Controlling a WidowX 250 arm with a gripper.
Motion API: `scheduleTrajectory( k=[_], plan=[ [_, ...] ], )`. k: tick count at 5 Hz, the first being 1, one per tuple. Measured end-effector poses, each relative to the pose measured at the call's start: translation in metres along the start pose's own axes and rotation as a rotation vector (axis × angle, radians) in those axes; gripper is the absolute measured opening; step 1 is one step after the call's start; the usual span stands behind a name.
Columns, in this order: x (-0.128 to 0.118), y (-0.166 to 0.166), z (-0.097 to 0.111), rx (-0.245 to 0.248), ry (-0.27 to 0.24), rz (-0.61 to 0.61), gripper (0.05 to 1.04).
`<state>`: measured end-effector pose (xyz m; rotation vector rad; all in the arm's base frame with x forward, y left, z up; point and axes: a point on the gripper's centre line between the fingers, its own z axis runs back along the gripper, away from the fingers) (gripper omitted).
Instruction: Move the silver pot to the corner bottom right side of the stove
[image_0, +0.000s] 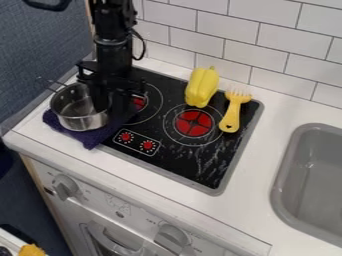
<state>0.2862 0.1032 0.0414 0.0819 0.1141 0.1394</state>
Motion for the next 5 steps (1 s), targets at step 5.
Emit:
scheduleTrajectory(
  k=[5],
  plan=[
    [-0.005, -0.065, 0.066, 0.014, -0.185, -0.194, 0.078]
  ],
)
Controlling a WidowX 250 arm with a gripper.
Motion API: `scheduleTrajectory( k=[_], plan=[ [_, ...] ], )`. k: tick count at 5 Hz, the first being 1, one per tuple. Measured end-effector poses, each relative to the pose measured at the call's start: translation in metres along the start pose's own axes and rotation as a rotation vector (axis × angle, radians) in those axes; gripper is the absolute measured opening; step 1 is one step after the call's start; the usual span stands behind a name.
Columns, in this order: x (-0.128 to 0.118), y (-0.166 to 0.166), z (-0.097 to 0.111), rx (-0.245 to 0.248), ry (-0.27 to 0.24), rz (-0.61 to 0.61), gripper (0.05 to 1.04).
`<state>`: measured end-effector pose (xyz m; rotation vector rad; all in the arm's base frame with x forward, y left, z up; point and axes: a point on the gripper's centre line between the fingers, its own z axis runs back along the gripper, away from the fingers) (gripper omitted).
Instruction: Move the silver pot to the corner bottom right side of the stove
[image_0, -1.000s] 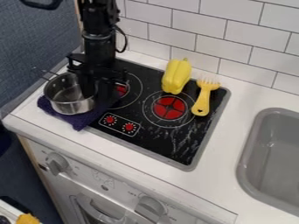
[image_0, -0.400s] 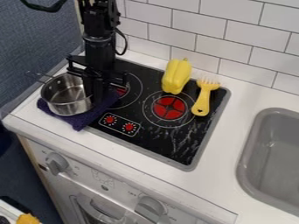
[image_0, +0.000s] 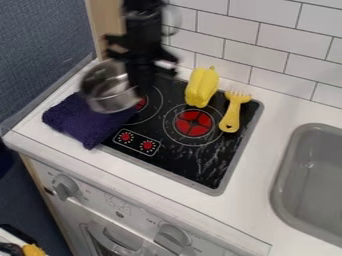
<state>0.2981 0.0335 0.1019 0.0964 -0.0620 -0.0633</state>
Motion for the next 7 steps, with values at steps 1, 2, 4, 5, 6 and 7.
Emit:
scheduleTrajectory(
  k=[1, 2, 4, 5, 6, 7],
  plan=[
    [-0.004, -0.036, -0.002, -0.007, -0.009, -0.090, 0.078],
    [-0.009, -0.075, -0.017, -0.026, 0.016, -0.178, 0.078],
    [-0.015, -0.115, -0.052, -0.019, 0.086, -0.206, 0.078],
    [-0.016, -0.127, -0.063, -0.007, 0.115, -0.192, 0.078],
    [-0.020, -0.138, -0.068, -0.007, 0.131, -0.190, 0.106],
    [-0.022, -0.145, -0.071, -0.013, 0.146, -0.200, 0.282]
  ],
)
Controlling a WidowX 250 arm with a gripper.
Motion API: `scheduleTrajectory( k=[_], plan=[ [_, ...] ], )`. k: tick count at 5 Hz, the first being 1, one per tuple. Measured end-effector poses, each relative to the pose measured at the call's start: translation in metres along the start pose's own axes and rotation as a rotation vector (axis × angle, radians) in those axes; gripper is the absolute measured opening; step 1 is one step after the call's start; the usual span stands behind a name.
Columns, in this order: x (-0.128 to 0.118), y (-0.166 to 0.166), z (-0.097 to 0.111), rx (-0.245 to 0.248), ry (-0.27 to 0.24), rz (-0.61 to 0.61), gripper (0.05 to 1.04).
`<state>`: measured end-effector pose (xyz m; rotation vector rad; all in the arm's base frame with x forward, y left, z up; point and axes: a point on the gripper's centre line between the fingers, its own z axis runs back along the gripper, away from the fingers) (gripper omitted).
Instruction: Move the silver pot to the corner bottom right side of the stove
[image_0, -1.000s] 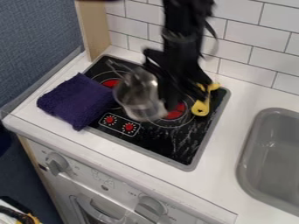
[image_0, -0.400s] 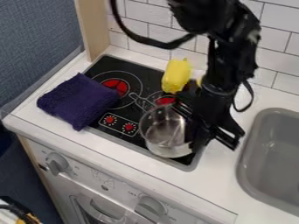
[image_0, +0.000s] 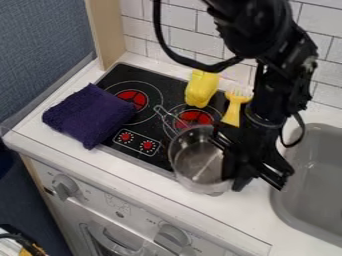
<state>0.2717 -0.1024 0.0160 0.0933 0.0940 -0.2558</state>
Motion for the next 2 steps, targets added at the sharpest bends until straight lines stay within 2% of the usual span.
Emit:
scheduleTrajectory(
  k=[1, 2],
  plan=[
    [0.001, -0.002, 0.001, -0.017, -0.014, 0.008, 0.563],
    [0.003, 0.012, 0.026, -0.055, -0.098, 0.073, 0.866]
  ],
)
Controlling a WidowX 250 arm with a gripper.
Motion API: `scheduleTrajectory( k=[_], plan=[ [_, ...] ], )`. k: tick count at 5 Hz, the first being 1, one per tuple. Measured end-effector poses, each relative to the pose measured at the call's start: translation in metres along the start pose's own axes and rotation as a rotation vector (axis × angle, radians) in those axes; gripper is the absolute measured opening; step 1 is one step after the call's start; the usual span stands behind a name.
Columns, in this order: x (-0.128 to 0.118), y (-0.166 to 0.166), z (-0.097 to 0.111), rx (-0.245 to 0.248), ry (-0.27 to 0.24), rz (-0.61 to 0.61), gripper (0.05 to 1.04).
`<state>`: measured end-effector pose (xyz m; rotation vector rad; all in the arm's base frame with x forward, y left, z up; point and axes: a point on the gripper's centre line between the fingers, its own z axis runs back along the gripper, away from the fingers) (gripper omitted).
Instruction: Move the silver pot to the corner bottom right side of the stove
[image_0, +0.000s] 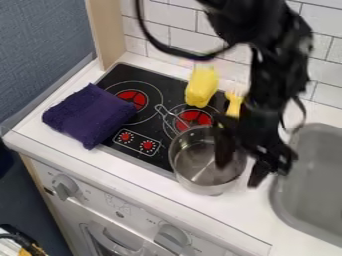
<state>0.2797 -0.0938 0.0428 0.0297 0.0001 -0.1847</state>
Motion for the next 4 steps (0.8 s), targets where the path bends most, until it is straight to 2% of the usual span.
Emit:
scheduleTrajectory(
  k=[1, 2, 3, 4],
  plan=[
    [0.008, 0.025, 0.034, -0.025, -0.095, 0.088, 1.015],
    [0.021, 0.059, 0.056, -0.019, -0.147, 0.170, 1.010],
    [0.031, 0.091, 0.059, 0.000, -0.136, 0.209, 1.005],
    [0.035, 0.096, 0.054, 0.009, -0.120, 0.160, 1.005]
  ],
)
